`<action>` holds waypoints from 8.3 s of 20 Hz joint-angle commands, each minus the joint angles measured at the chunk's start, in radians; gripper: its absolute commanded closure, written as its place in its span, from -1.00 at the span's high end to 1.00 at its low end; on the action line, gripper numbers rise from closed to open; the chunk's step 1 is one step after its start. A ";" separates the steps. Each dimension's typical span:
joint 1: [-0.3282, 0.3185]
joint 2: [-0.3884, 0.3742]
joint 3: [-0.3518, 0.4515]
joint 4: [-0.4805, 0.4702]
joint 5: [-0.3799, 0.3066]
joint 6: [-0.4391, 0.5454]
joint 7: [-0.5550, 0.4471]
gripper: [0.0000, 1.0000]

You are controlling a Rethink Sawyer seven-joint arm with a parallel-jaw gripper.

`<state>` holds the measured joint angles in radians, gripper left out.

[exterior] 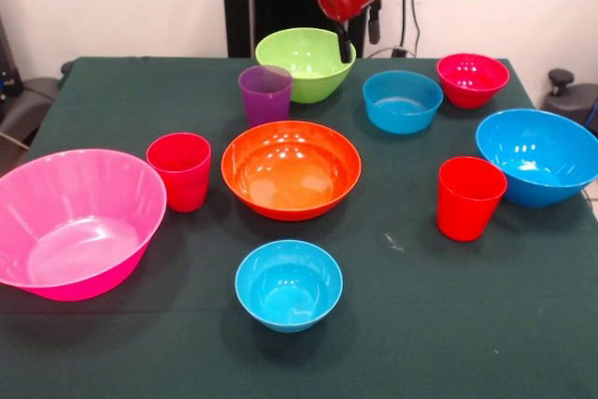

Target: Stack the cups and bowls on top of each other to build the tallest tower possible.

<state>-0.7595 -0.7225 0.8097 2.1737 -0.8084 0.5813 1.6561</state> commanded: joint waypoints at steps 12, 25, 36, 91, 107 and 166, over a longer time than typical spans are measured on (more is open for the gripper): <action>0.194 0.138 -0.256 -0.133 -0.194 -0.185 0.145 1.00; 0.306 0.168 -0.437 -0.247 -0.156 -0.235 0.203 1.00; 0.265 0.121 -0.436 -0.248 -0.052 -0.190 0.135 1.00; 0.287 0.007 -0.316 -0.029 0.207 -0.196 0.087 1.00; 0.318 0.128 -0.375 -0.093 0.127 -0.301 0.099 1.00; 0.328 0.203 -0.440 -0.197 0.052 -0.328 0.049 1.00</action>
<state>-0.4308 -0.6122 0.3665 2.0801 -0.6907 0.2664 1.6902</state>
